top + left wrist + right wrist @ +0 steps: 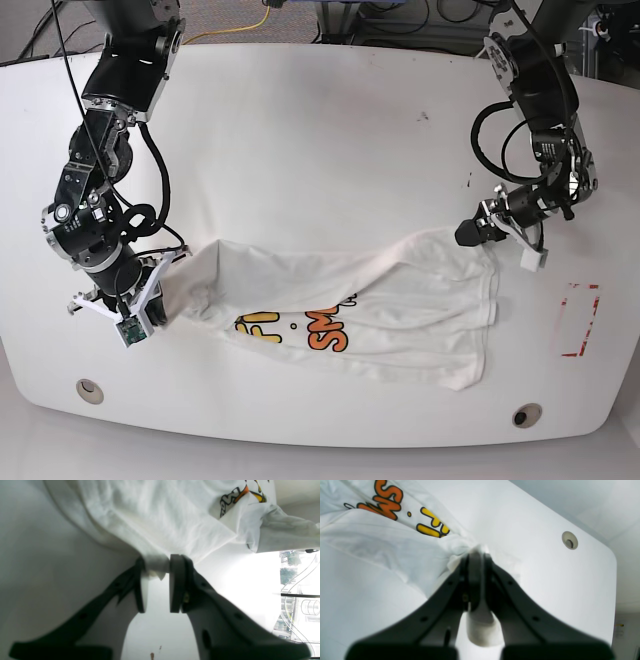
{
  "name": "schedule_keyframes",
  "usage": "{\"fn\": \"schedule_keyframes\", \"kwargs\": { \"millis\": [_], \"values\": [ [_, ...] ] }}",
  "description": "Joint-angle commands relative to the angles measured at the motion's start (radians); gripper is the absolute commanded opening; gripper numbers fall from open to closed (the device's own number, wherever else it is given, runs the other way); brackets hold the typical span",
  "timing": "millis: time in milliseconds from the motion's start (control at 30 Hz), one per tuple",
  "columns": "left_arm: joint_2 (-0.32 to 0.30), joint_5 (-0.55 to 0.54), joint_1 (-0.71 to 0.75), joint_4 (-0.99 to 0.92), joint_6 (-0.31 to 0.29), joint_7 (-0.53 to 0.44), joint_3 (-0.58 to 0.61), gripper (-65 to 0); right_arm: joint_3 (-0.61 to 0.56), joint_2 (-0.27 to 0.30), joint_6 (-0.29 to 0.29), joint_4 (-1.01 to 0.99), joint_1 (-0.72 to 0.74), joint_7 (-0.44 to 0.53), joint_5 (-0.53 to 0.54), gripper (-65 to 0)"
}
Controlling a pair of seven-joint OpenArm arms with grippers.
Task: Layout the t-shirt on the table in an organized manner, then fold the t-shirt properly
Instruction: 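Lift the t-shirt high with both grippers holding the hem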
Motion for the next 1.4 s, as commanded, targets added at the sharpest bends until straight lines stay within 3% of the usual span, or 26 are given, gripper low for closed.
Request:
{"fn": "schedule_keyframes", "kwargs": {
  "millis": [0, 67, 400, 833, 1133, 1300, 1367],
  "values": [
    [-0.005, -0.014, -0.015, 0.009, -0.001, -0.004, 0.002, -59.6, 0.004, 0.012, -0.002, 0.014, 0.026, 0.026, 0.013, -65.0],
    [-0.005, -0.017, -0.014, 0.009, -0.001, -0.009, 0.002, -65.0, 0.004, 0.012, -0.002, 0.016, 0.026, 0.026, 0.013, -65.0],
    [-0.005, -0.023, -0.018, 0.031, -0.001, -0.038, 0.0, -65.0, 0.004, 0.01, -0.002, 0.017, 0.026, 0.026, 0.015, -65.0],
    [-0.011, -0.022, -0.031, 0.424, -0.001, 0.0, 0.005, -65.0, 0.006, 0.01, -0.004, 0.102, 0.022, 0.023, 0.015, -65.0],
    [-0.04, -0.017, -0.135, 0.599, -0.001, 0.048, 0.048, -65.0, 0.006, 0.015, -0.008, 0.099, 0.083, 0.025, 0.005, -65.0],
    [-0.063, -0.006, -0.253, 0.606, -0.001, 0.048, 0.093, -65.0, 0.006, 0.023, -0.008, 0.037, 0.169, 0.025, 0.005, -65.0],
    [-0.071, 0.007, -0.307, 0.606, 0.024, 0.048, 0.106, -65.0, 0.006, 0.041, -0.008, -0.002, 0.213, 0.025, 0.005, -65.0]
  ]
}}
